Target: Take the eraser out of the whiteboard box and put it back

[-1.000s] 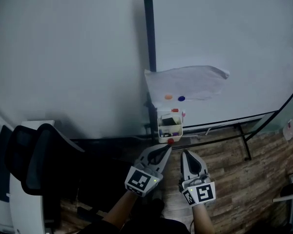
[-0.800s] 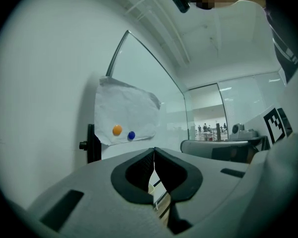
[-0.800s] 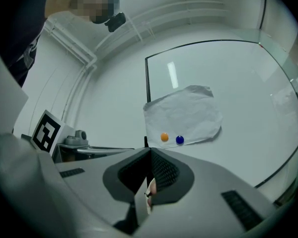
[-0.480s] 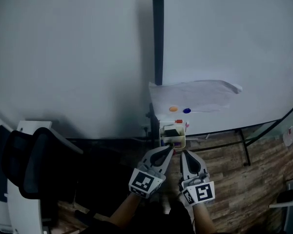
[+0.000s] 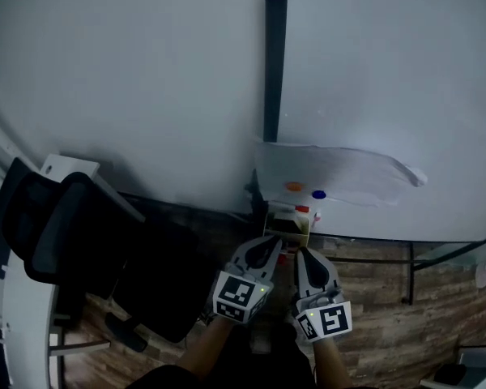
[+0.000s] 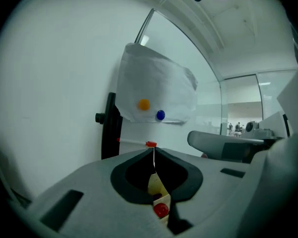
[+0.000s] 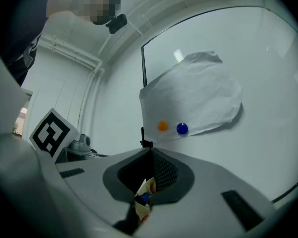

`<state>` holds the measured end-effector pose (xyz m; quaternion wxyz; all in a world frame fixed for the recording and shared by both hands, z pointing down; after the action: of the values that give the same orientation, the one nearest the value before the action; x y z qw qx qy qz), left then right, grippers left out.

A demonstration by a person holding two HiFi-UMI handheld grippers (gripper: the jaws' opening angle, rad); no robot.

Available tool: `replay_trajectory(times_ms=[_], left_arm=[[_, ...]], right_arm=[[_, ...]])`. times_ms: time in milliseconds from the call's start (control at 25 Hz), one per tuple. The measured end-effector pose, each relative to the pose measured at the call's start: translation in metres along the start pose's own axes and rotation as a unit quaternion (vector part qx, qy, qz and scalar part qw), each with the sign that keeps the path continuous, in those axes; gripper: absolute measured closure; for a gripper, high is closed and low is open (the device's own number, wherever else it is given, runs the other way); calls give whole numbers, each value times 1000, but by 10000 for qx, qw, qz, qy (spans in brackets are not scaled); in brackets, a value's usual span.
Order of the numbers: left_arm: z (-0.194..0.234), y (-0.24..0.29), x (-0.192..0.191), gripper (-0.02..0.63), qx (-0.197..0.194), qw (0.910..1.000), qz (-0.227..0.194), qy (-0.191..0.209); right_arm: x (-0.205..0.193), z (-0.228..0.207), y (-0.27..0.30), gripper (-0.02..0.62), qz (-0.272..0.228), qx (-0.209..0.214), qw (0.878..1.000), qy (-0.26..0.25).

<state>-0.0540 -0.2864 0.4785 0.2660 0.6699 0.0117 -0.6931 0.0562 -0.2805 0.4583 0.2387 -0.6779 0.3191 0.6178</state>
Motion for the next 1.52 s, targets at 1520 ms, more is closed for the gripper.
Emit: replay_trajectory(times_ms=[1520], left_arm=[[15,96,-8,354,1548,9538,2379,-982]], right_arm=[[-24,-95,-24,591,-6,775,9940,774]])
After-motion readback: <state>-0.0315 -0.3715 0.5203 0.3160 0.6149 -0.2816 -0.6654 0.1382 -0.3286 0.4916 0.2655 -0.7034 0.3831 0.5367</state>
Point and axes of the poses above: the fingertips, and each gripper's own axes: y forward along the fingers, z to its left, x out of its top, the point moved 5 cm from there along -y, backward along the fingers, and after that the axes turned 10 degrees about z, right-handed, at the moved point
